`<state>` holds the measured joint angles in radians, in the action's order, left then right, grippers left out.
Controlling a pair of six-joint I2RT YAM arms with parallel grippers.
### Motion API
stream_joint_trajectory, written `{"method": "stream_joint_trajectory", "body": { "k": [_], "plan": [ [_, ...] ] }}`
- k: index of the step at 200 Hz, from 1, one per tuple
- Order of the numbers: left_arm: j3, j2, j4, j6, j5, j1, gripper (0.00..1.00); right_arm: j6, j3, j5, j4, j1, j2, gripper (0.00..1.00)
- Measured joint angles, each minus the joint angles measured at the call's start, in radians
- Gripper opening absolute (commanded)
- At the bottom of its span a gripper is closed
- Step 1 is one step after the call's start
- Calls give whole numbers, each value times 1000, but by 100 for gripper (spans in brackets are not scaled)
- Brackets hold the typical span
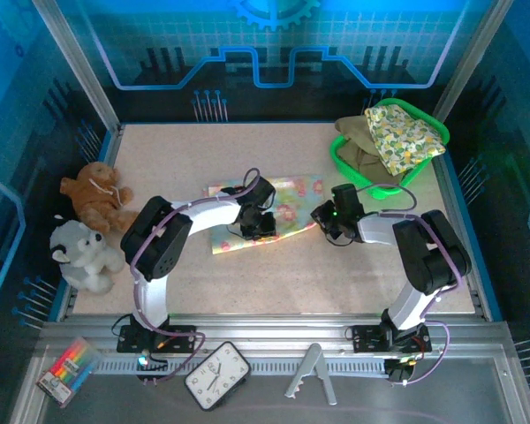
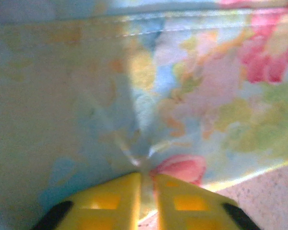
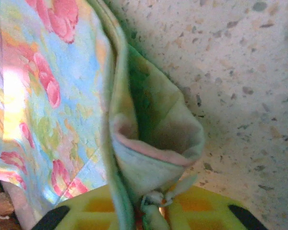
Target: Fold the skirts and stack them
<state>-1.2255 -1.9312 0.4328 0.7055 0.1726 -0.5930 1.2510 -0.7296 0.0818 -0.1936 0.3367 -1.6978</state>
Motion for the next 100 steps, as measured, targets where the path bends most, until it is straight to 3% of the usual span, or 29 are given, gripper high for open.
{"method": "stream_joint_trajectory", "body": {
  "k": [12, 32, 59, 81, 100],
  "plan": [
    [42, 46, -24, 8, 21, 18, 42, -27, 1, -13, 2, 5, 4, 0],
    [128, 172, -31, 20, 26, 83, 42, -124, -1, -38, 7, 8, 13, 0],
    [196, 319, -35, 6, -38, 250, 44, -340, -66, -73, 73, 27, 16, 0],
    [233, 299, -43, -19, -85, 370, 45, -540, -183, -130, 145, 82, 16, 0],
    [241, 224, -44, -36, -98, 412, 41, -745, -299, -193, 214, 159, 15, 0]
  ]
}}
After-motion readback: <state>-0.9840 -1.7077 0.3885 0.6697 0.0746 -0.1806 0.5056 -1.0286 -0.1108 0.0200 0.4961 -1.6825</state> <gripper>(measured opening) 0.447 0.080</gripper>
